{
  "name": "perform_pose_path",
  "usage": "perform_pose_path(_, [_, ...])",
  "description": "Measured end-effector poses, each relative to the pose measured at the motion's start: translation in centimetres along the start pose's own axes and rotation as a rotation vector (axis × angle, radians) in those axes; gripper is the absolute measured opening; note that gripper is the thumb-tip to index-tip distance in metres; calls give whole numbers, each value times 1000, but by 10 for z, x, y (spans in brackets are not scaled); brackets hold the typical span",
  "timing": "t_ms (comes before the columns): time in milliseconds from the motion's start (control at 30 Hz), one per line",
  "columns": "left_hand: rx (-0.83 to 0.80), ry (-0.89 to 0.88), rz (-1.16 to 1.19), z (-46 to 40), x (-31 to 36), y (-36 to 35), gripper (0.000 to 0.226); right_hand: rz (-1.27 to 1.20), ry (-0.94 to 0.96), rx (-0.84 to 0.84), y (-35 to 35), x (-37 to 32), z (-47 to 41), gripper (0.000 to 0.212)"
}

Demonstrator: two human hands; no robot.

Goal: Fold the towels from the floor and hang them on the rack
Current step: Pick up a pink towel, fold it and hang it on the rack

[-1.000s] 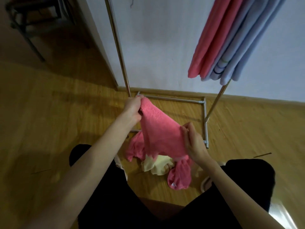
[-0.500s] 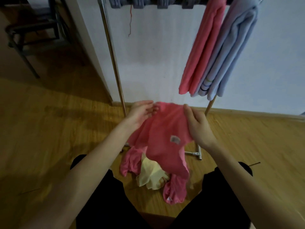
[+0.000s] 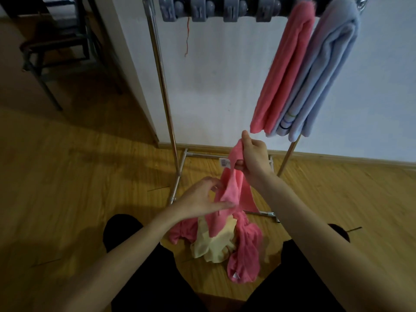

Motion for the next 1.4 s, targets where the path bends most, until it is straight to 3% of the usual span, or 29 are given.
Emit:
perform_pose_path(100, [149, -10, -138, -4, 12, -1, 55, -22, -14, 47, -3, 0, -2, 49])
perform_pose_path(233, [314, -81, -158, -7, 17, 7, 30, -64, 1, 46, -8, -10, -2, 49])
perform_pose_path(467, [292, 61, 5, -11, -9, 31, 31, -239, 7, 92, 22, -22, -6, 39])
perform_pose_path(600, [321, 130, 254, -5, -10, 49, 24, -144, -85, 142, 41, -1, -4, 14])
perform_pose_path(667, [332, 162, 375, -4, -6, 56, 23, -107, -83, 167, 49, 6, 0, 29])
perform_pose_path(767, [383, 156, 568, 1, 5, 68, 24, 51, 32, 90, 53, 6, 10, 5])
perform_pose_path(900, [425, 113, 674, 11, 27, 82, 23, 294, 198, -11, 58, 7, 20, 6])
perform_pose_path(1067, [550, 91, 706, 19, 41, 97, 18, 495, 335, -178, 58, 13, 29, 41])
perform_pose_path(1200, [593, 69, 734, 22, 49, 102, 16, 734, 495, -88, 55, 13, 31, 22])
perform_pose_path(1400, [618, 58, 798, 24, 56, 110, 14, 940, 801, -33, 44, 10, 42, 21])
Point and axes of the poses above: each hand's wrist, its own z-axis away from the middle knuckle, its own y-axis out of the back of the hand, x = y × z, the point moved 5 cm from there along -z, towards the middle knuckle, and after that the axes turned 8 degrees about -x, right-handed, at the moved point
